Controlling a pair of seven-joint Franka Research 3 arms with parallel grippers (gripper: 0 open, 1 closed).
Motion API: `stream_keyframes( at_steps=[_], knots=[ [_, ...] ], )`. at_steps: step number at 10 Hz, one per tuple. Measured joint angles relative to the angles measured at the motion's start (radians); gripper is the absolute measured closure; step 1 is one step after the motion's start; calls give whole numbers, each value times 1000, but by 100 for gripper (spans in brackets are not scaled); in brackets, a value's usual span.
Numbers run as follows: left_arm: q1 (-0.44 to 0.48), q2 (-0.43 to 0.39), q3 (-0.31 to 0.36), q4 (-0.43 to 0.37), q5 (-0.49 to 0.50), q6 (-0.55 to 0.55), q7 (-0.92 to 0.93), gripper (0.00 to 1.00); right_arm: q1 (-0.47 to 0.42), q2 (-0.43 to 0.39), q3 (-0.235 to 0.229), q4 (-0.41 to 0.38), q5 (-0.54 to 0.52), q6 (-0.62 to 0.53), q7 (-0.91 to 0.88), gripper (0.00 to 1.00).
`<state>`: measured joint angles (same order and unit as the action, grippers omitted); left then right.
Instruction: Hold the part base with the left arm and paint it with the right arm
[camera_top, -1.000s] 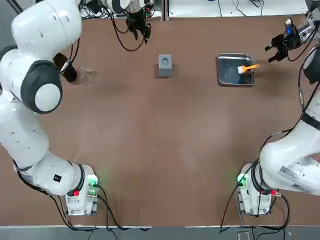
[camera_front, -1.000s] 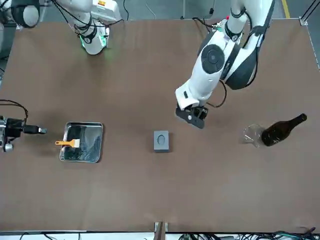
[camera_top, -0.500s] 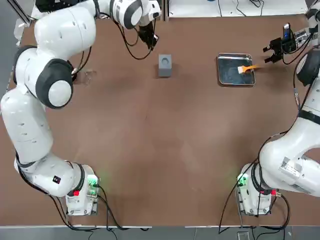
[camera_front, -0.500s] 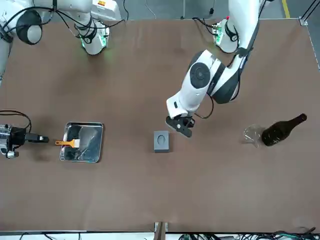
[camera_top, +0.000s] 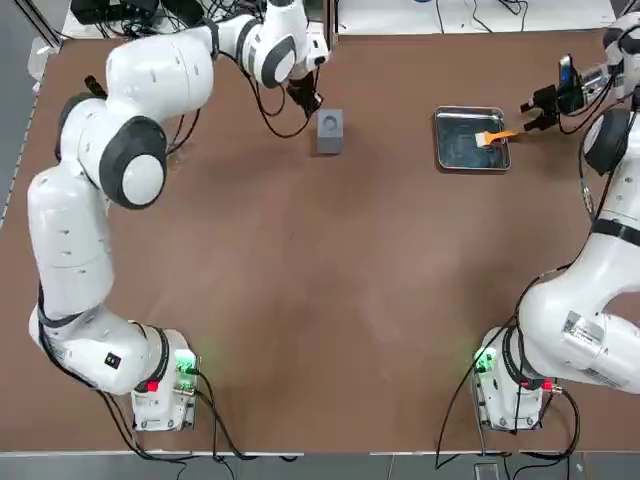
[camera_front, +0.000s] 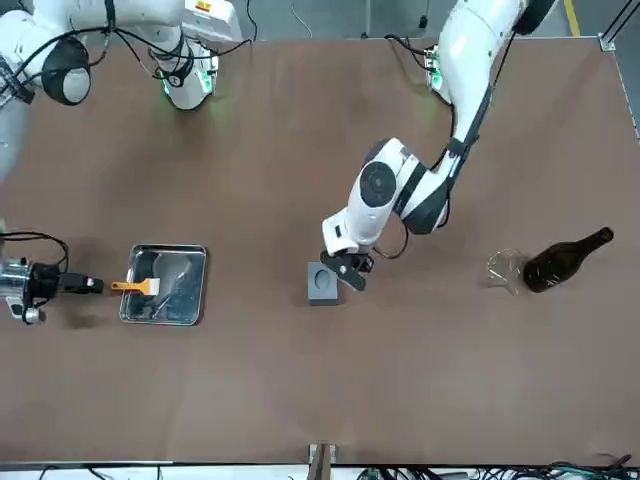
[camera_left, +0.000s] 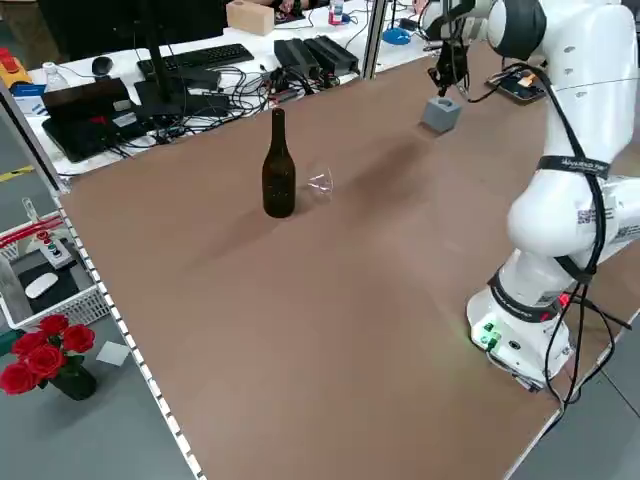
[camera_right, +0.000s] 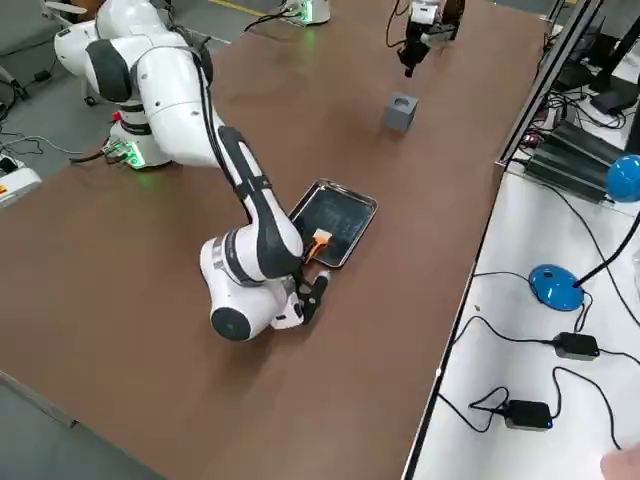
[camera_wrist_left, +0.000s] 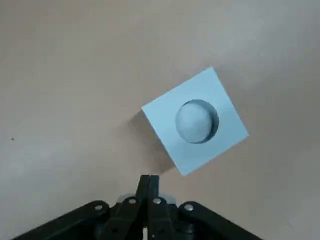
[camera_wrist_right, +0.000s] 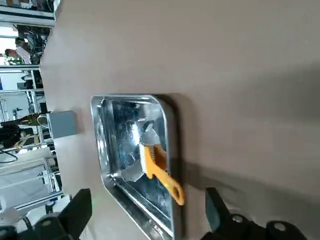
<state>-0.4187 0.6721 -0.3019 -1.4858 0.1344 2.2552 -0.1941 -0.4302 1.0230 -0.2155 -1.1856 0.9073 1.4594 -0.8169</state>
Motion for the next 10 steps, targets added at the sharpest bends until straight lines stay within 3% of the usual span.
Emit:
stream_keyframes(
  at_steps=[6,10],
  knots=[
    [-1,65,0,1,0,78,19,99,6,41,4,0,59,-14,-17,3],
    [-16,66,-1,2,0,80,39,99,10,54,6,0,70,-56,-23,14]
  ],
)
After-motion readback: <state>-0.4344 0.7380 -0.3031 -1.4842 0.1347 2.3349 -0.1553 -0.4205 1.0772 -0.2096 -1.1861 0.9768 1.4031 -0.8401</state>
